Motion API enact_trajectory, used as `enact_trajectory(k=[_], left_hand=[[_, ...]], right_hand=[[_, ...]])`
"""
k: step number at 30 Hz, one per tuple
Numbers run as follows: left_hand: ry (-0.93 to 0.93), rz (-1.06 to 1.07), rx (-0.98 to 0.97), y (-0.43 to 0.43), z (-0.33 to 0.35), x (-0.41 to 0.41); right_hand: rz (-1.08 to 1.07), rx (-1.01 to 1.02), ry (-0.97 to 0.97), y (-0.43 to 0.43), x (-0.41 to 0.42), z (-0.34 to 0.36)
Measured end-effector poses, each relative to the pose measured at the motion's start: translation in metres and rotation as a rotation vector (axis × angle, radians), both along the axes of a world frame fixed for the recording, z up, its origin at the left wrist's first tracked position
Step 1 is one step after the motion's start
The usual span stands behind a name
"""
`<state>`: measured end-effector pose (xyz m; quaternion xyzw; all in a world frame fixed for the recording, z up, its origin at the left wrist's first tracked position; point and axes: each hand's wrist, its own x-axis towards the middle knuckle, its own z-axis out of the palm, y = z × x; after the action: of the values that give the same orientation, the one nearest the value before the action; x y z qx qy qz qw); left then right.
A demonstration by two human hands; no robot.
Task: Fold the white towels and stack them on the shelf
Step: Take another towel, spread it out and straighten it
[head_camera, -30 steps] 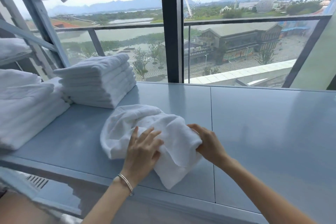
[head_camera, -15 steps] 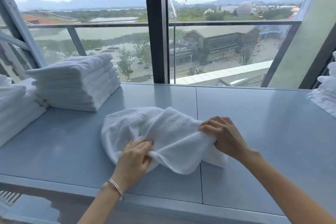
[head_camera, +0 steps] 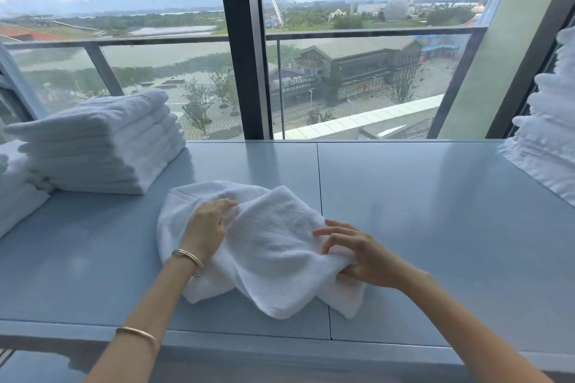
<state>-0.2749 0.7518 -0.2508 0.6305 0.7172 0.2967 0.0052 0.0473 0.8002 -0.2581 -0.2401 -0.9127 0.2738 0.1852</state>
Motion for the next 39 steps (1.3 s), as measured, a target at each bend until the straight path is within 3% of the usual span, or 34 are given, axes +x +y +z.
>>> enact_trajectory(k=[4,7,11,16,20,23,26,30,33,36,39], left_hand=[[0.243,0.059,-0.330,0.024,-0.018,-0.025],[0.268,0.150,-0.548,0.025,-0.019,-0.033],[0.343,0.234,-0.668,0.011,-0.024,-0.045],[0.264,0.432,-0.610,-0.001,-0.031,-0.056],[0.265,0.331,-0.631,-0.015,-0.019,-0.047],[0.325,0.273,-0.537,-0.028,-0.004,-0.019],[0.281,0.071,-0.508,-0.039,0.008,0.028],[0.172,-0.101,-0.647,-0.041,-0.009,0.055],[0.128,-0.131,-0.592,-0.035,-0.022,0.044],[0.108,-0.161,-0.572,-0.026,-0.021,0.034],[0.129,-0.180,-0.560,-0.018,-0.019,0.026]], right_hand=[[0.030,-0.023,-0.033,0.002,0.004,0.007],[-0.018,0.051,-0.156,0.011,0.017,0.018],[-0.234,0.207,-0.283,0.023,0.043,0.034],[-0.507,0.256,-0.194,0.048,0.083,0.022],[-0.417,0.239,-0.171,0.056,0.090,0.026],[-0.302,0.179,-0.197,0.051,0.088,0.044],[-0.423,0.220,-0.133,0.047,0.085,0.051],[-0.558,-0.120,-0.122,0.041,0.084,0.032],[-0.633,-0.260,-0.177,0.033,0.083,0.014],[-0.591,-0.246,0.049,0.022,0.083,0.015],[-0.589,-0.089,0.187,0.020,0.089,0.024]])
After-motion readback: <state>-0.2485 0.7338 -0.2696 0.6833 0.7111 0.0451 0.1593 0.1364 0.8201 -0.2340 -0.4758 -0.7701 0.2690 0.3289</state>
